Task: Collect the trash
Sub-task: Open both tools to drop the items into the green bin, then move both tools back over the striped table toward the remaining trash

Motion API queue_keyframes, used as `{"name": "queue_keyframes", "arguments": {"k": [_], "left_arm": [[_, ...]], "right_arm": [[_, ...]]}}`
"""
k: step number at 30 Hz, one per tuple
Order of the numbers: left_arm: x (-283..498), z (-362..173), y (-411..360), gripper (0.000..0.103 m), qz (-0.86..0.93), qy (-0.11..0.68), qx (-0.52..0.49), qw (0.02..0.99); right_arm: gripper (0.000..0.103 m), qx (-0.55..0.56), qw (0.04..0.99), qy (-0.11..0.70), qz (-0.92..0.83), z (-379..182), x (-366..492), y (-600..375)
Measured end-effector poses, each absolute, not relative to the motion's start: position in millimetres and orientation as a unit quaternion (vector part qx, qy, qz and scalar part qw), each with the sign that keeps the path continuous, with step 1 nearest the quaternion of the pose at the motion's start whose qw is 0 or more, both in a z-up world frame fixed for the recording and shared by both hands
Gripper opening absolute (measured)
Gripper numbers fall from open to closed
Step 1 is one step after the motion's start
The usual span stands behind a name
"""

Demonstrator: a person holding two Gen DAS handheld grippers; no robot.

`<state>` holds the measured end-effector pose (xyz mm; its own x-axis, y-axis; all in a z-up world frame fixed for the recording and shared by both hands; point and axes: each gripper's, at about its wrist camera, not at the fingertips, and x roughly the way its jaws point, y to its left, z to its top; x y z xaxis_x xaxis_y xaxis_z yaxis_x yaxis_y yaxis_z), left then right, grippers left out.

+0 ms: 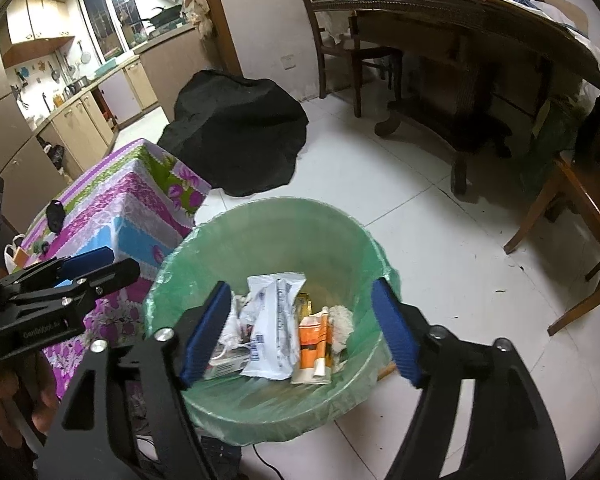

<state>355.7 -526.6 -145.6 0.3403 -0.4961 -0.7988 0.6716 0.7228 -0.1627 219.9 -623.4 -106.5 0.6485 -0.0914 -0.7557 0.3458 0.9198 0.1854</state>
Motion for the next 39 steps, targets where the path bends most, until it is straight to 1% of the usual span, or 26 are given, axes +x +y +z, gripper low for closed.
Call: {"name": "queue_keyframes", "arguments": {"k": [2, 6, 11, 17, 21, 25, 29, 34, 39], "left_arm": [[355.8, -141.1, -512.0, 0.061, -0.360, 0.443, 0.097, 0.815], [355.6, -130.1, -470.1, 0.061, -0.357, 0.430, 0.095, 0.824], [364.5, -119.4, -389.5, 0.061, -0.334, 0.418, 0.087, 0.840], [392.5, -109.4, -256.3, 0.061, -0.263, 0.409, 0.067, 0.871], [422.3, -111.2, -159.2, 0.061, -0.197, 0.422, 0.035, 0.884], [449.1, -123.0, -74.3, 0.063, -0.144, 0.443, 0.005, 0.885], [475.8, -140.1, -11.9, 0.063, -0.104, 0.456, -0.012, 0.884], [513.9, -152.1, 27.1, 0.064, -0.075, 0.459, -0.025, 0.885], [535.4, -157.0, 14.5, 0.064, -0.090, 0.465, -0.012, 0.881]], "right_arm": [[0.075, 0.162, 0.897, 0.395, -0.113, -105.9, 215.4, -614.3], [0.077, 0.158, 0.904, 0.387, -0.086, -105.4, 209.1, -589.9], [0.077, 0.136, 0.912, 0.385, -0.041, -103.9, 209.0, -544.5], [0.078, 0.108, 0.917, 0.384, 0.016, -94.9, 223.8, -491.3], [0.079, 0.089, 0.916, 0.388, 0.043, -91.4, 240.1, -456.6], [0.080, 0.072, 0.913, 0.396, 0.074, -93.6, 261.8, -416.9], [0.082, 0.054, 0.906, 0.406, 0.108, -99.8, 281.5, -376.9], [0.084, 0.033, 0.897, 0.417, 0.143, -106.7, 305.8, -330.4], [0.085, 0.025, 0.890, 0.425, 0.163, -111.6, 326.1, -303.8]]}}
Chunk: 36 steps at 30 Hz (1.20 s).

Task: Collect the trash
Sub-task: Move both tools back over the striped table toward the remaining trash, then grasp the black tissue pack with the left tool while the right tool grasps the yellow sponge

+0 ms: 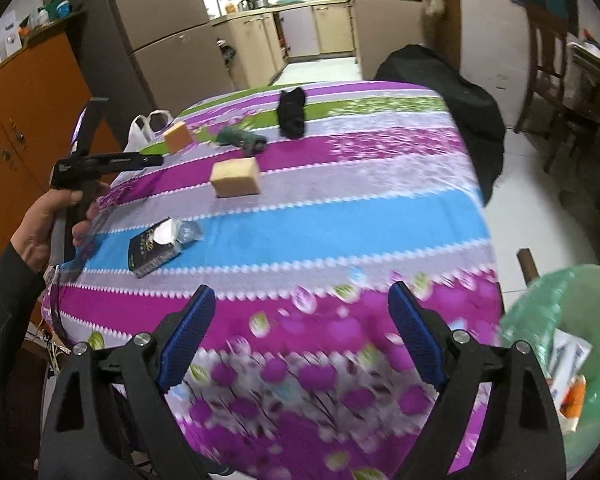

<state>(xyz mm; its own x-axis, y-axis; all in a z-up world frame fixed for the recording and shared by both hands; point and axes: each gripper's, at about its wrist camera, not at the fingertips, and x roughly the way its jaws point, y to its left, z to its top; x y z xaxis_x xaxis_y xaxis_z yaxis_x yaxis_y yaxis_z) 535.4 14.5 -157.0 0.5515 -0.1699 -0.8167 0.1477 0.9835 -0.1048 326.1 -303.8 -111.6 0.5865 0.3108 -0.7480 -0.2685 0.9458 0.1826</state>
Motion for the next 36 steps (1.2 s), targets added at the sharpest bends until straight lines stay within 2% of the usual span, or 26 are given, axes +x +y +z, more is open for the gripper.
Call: {"name": "queue_keyframes", "arguments": {"k": [5, 8, 11, 17, 21, 22, 24, 27, 36], "left_arm": [[514.6, -143.4, -37.9, 0.064, -0.240, 0.450, 0.009, 0.860], [504.0, -140.4, -65.0, 0.064, -0.298, 0.475, 0.031, 0.827], [463.9, -126.5, -78.2, 0.065, -0.358, 0.452, 0.071, 0.814], [411.2, -163.1, -99.4, 0.068, -0.319, 0.456, 0.179, 0.811], [404.7, -175.6, -106.5, 0.069, -0.299, 0.442, 0.180, 0.826], [404.8, -176.4, -107.3, 0.067, -0.295, 0.440, 0.177, 0.829], [403.1, -176.4, -103.4, 0.046, -0.291, 0.432, 0.167, 0.838], [402.6, -172.8, -93.8, 0.040, -0.281, 0.429, 0.150, 0.845], [416.9, -159.7, -66.8, 0.039, -0.246, 0.426, 0.082, 0.867]], "right_arm": [[0.085, 0.020, 0.885, 0.430, 0.174, -117.8, 346.6, -285.6], [0.085, 0.022, 0.884, 0.431, 0.179, -118.2, 351.3, -279.1], [0.086, 0.026, 0.885, 0.427, 0.186, -116.7, 348.6, -277.4], [0.087, 0.031, 0.880, 0.434, 0.192, -121.6, 357.9, -273.0], [0.087, 0.027, 0.879, 0.427, 0.209, -117.1, 368.0, -256.7], [0.087, 0.025, 0.879, 0.426, 0.213, -116.2, 370.4, -253.2], [0.087, 0.016, 0.879, 0.423, 0.221, -115.0, 377.6, -245.1], [0.087, 0.004, 0.877, 0.423, 0.229, -115.7, 397.0, -233.0], [0.086, -0.007, 0.863, 0.450, 0.228, -138.2, 471.7, -197.5]]}}
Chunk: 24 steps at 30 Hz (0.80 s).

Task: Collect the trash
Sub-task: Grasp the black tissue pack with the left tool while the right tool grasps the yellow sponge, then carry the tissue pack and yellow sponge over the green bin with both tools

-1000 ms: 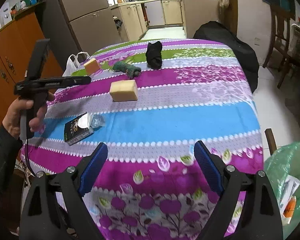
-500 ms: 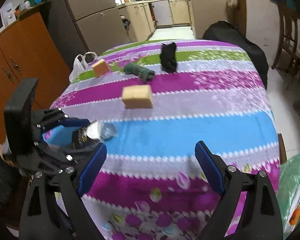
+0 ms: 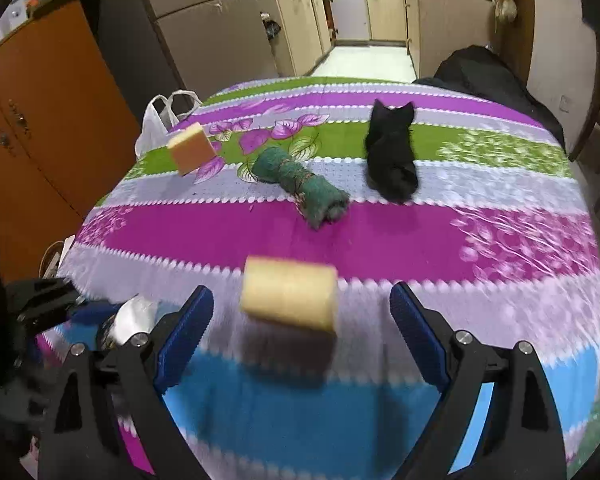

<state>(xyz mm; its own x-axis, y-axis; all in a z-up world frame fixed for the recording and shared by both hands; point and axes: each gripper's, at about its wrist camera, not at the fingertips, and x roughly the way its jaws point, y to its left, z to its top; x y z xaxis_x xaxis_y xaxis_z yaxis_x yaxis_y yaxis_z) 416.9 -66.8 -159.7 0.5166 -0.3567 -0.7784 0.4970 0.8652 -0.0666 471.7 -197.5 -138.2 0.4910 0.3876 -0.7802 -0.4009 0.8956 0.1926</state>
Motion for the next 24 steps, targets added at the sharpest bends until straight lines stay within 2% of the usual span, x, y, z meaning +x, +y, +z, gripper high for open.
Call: {"name": "queue_keyframes", "arguments": {"k": [4, 6, 8, 9, 15, 24], "left_arm": [[420.5, -159.9, -55.5, 0.039, -0.229, 0.428, 0.056, 0.872], [423.6, -161.9, -50.6, 0.039, -0.216, 0.432, 0.043, 0.874], [423.8, -162.6, -47.9, 0.039, -0.203, 0.433, 0.037, 0.878], [423.4, -162.5, -47.1, 0.039, -0.197, 0.432, 0.035, 0.879], [417.4, -147.0, -41.7, 0.039, -0.157, 0.413, 0.010, 0.897], [384.2, -76.3, -74.3, 0.039, -0.145, 0.334, -0.002, 0.932]], "right_arm": [[0.086, -0.028, 0.869, 0.451, 0.201, -147.3, 474.5, -179.3], [0.075, -0.048, 0.873, 0.450, 0.182, -151.3, 472.8, -173.9], [0.054, -0.069, 0.878, 0.445, 0.160, -149.7, 469.7, -173.8], [0.047, -0.063, 0.877, 0.446, 0.165, -148.2, 469.2, -175.4], [0.046, -0.054, 0.908, 0.391, 0.139, -111.0, 437.4, -199.9], [0.046, -0.053, 0.946, 0.309, 0.086, -49.0, 356.9, -247.0]]}}
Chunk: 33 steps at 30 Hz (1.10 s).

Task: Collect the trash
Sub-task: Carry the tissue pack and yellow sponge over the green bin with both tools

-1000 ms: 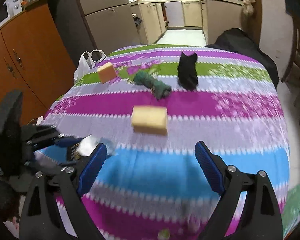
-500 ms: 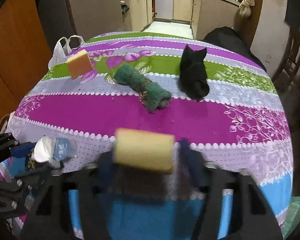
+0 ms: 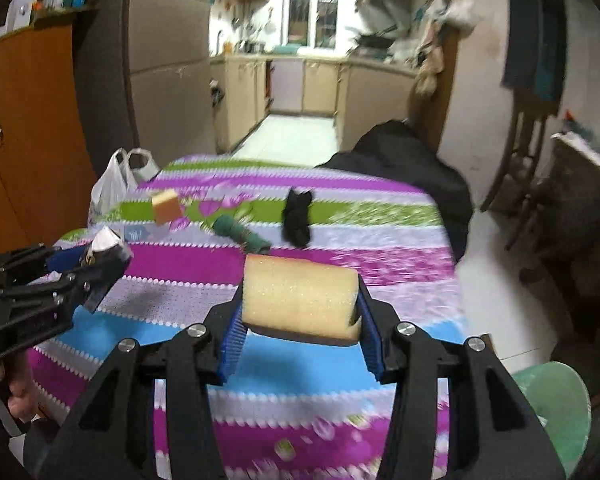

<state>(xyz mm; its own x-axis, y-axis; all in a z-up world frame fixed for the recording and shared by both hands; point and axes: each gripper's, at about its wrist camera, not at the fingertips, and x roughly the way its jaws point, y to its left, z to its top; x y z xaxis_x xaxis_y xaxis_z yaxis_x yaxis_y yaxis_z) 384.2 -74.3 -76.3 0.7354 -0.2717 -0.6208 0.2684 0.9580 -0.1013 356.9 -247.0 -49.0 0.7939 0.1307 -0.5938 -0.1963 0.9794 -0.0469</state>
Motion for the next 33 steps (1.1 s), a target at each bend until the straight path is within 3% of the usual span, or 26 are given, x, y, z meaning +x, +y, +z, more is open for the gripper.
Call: {"name": "queue_keyframes", "arguments": {"k": [18, 33], "left_arm": [[298.4, -8.8, -226.8, 0.039, -0.247, 0.289, 0.029, 0.924], [275.7, 5.9, -385.4, 0.040, -0.346, 0.307, 0.057, 0.885]], "right_arm": [[0.047, -0.015, 0.965, 0.260, -0.020, 3.5, 250.6, -369.5], [0.047, 0.015, 0.949, 0.294, -0.116, 0.6, 214.6, -484.9]]}}
